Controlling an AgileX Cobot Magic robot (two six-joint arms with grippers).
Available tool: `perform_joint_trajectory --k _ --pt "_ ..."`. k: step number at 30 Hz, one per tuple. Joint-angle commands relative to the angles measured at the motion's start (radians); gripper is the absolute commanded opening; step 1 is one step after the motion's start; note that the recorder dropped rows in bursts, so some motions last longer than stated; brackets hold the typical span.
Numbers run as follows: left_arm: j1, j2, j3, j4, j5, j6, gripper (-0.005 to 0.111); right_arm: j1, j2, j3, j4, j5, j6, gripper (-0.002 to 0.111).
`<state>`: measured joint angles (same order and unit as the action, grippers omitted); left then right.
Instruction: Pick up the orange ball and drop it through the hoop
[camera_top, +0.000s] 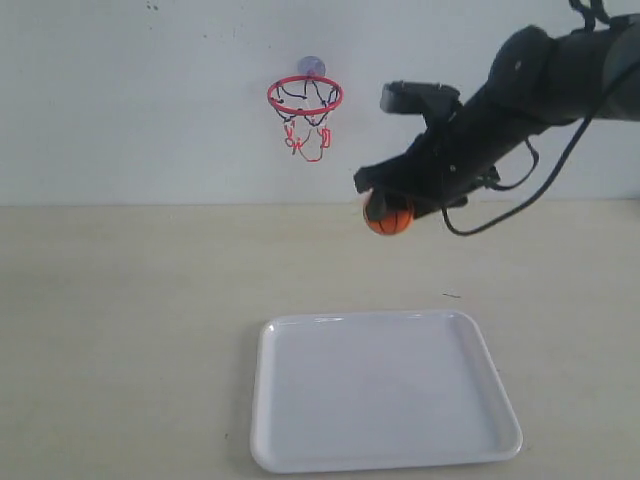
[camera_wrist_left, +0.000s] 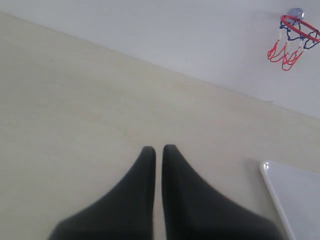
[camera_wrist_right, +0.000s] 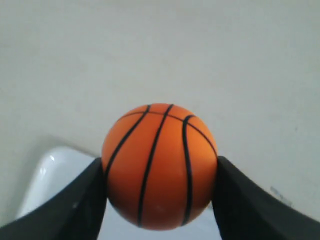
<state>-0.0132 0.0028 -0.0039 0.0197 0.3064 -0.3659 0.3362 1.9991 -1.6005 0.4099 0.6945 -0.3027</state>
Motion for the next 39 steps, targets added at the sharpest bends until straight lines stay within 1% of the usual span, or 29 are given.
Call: perform_joint_trajectory --k 1,6,9,14,19,26,31,39 --pt "-0.008 -0.003 0.004 0.002 0.0 0.001 0.004 -0.015 -0.013 -0.124 0.099 -0.001 -0.087 0.0" --pt "-0.008 -0.003 0.004 0.002 0.0 0.001 0.004 -0.058 -0.01 -0.208 0.443 -0.061 -0.351 0.0" --pt "-0.008 -0.003 0.004 0.002 0.0 0.001 0.004 -0.06 0.013 -0.25 0.549 -0.121 -0.451 0.0" --pt "-0.008 -0.003 0.004 0.002 0.0 0.001 0.004 -0.058 0.131 -0.407 0.616 -0.101 -0.482 0.0" --pt "-0.008 -0.003 0.004 0.002 0.0 0.001 0.004 -0.058 0.261 -0.606 0.69 -0.058 -0.482 0.0" --pt "-0.008 -0.003 0.004 0.002 0.0 0.001 0.004 -0.053 0.437 -0.828 0.759 -0.065 -0.473 0.0" --pt "-0.008 -0.003 0.004 0.002 0.0 0.001 0.004 -0.025 0.467 -0.855 0.749 -0.144 -0.508 0.0" --pt "-0.008 -0.003 0.004 0.002 0.0 0.001 0.004 -0.017 0.467 -0.855 0.72 -0.188 -0.519 0.0"
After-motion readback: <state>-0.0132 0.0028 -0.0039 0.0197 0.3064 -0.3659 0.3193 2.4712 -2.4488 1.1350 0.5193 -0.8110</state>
